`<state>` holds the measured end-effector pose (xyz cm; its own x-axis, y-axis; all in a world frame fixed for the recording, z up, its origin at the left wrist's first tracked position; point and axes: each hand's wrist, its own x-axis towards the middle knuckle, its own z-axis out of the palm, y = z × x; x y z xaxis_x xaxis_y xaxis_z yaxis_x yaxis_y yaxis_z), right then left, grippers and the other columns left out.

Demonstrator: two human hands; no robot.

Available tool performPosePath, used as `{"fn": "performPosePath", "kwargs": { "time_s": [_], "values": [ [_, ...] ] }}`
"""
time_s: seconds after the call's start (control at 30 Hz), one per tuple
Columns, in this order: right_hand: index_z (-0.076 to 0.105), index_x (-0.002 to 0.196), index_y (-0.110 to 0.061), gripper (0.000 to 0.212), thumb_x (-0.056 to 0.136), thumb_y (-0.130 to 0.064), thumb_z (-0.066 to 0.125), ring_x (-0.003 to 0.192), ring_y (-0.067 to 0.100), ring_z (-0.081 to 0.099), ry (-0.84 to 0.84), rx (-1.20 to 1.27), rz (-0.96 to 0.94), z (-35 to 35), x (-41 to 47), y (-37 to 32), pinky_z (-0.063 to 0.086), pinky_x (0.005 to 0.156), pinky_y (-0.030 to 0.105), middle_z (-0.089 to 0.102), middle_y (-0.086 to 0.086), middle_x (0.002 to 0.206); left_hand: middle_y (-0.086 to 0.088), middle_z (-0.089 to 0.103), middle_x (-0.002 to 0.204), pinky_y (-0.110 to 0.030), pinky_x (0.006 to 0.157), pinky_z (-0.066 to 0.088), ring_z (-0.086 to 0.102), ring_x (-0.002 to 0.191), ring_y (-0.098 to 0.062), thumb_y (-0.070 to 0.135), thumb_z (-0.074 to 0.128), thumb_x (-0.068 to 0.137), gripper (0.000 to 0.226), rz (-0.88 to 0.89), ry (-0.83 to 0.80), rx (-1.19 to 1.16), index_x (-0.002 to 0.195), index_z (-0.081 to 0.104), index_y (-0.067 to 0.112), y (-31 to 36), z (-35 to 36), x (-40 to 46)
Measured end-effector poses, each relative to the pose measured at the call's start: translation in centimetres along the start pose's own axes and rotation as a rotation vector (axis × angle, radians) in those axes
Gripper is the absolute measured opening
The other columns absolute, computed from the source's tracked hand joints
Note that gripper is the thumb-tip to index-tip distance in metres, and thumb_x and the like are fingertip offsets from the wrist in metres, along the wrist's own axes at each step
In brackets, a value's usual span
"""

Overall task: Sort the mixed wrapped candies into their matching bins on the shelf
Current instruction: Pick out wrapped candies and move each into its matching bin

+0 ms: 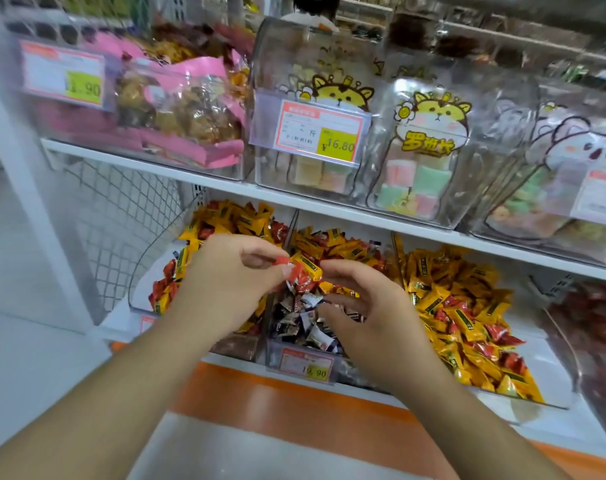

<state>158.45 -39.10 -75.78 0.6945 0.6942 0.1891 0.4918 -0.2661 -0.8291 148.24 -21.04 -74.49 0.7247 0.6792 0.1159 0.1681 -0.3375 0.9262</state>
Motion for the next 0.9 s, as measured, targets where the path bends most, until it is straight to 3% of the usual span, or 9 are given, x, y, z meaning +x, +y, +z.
{"fn": "performPosePath", "kwargs": {
  "time_s": [0.07,0.2,0.23,0.3,0.37,0.53,0.7,0.83,0.9],
  "values": [
    [0.062,0.130,-0.041,0.044,0.094,-0.019,0.074,0.105,-0.003,0.067,0.032,-0.052,0.015,-0.6,0.1,0.3,0.059,0.090,0.024,0.063,-0.022,0.125,0.021,0.073,0.081,-0.018,0.066,0.051,0.068,0.075,0.004,0.032,0.083,0.085,0.008,0.057,0.104,0.257,0.087,0.077,0.036,-0.5,-1.6,0.8],
    [0.063,0.128,-0.039,0.040,0.095,-0.017,0.071,0.107,-0.003,0.064,0.098,-0.144,0.029,-2.9,0.3,1.8,0.056,0.089,0.018,0.064,-0.023,0.120,0.016,0.066,0.100,-0.018,0.052,0.039,0.061,0.059,-0.004,0.036,0.073,0.091,0.020,0.052,0.080,0.575,0.109,0.066,0.041,-1.2,-2.0,1.2],
    [0.064,0.128,-0.038,0.040,0.095,-0.015,0.070,0.108,-0.004,0.062,0.116,-0.165,0.036,-3.8,0.5,2.4,0.055,0.088,0.016,0.064,-0.022,0.118,0.014,0.064,0.109,-0.017,0.057,0.040,0.060,0.067,-0.004,0.036,0.071,0.092,0.025,0.086,0.052,0.600,0.116,0.066,0.038,-1.1,-1.5,1.1],
    [0.064,0.125,-0.035,0.040,0.096,-0.009,0.065,0.106,-0.003,0.062,0.164,-0.212,0.070,-6.1,0.9,3.8,0.053,0.082,0.012,0.065,-0.021,0.115,0.015,0.060,0.132,-0.019,0.087,0.047,0.059,0.106,-0.004,0.033,0.068,0.094,0.033,0.209,-0.024,0.572,0.127,0.065,0.034,-0.7,0.1,0.5],
    [0.066,0.125,-0.030,0.041,0.095,-0.003,0.061,0.104,0.000,0.064,0.233,-0.310,0.142,-8.6,1.2,5.6,0.050,0.080,0.011,0.068,-0.018,0.110,0.021,0.054,0.141,-0.023,0.108,0.037,0.048,0.124,0.001,0.032,0.065,0.097,0.037,0.299,-0.129,0.530,0.134,0.062,0.035,0.2,2.2,-0.3],
    [0.070,0.125,-0.021,0.043,0.090,0.001,0.062,0.107,0.019,0.067,0.302,-0.531,0.341,-13.5,0.6,10.6,0.042,0.080,0.015,0.074,-0.007,0.108,0.038,0.021,0.159,-0.023,0.120,0.024,0.021,0.142,0.016,0.045,0.049,0.105,0.053,0.397,-0.473,0.482,0.155,0.033,0.051,0.8,7.9,-2.1],
    [0.073,0.121,-0.028,0.028,0.094,-0.021,0.073,0.113,0.019,0.067,0.148,-0.658,0.379,-14.4,0.3,12.6,0.046,0.090,0.024,0.075,-0.005,0.116,0.047,-0.011,0.158,-0.029,0.127,0.011,-0.003,0.149,0.015,0.053,0.042,0.106,0.062,0.459,-0.649,0.513,0.158,0.008,0.058,0.6,12.0,-3.2],
    [0.074,0.080,-0.031,0.023,0.088,-0.011,0.067,0.070,0.003,0.064,0.152,-0.668,0.376,-15.5,0.5,13.5,0.047,0.066,0.019,0.075,-0.012,0.081,0.051,-0.018,0.153,-0.030,0.126,0.019,0.000,0.150,0.014,0.054,0.044,0.105,0.064,0.463,-0.684,0.534,0.158,0.008,0.056,0.2,13.0,-3.3],
    [0.076,0.084,-0.030,0.023,0.089,-0.010,0.065,0.065,-0.006,0.059,0.188,-0.669,0.380,-16.0,0.5,13.7,0.041,0.058,0.008,0.071,-0.016,0.073,0.052,-0.017,0.152,-0.025,0.123,0.022,0.005,0.149,0.015,0.053,0.045,0.105,0.063,0.473,-0.676,0.520,0.158,0.012,0.057,0.3,12.9,-3.3]
  ]
}}
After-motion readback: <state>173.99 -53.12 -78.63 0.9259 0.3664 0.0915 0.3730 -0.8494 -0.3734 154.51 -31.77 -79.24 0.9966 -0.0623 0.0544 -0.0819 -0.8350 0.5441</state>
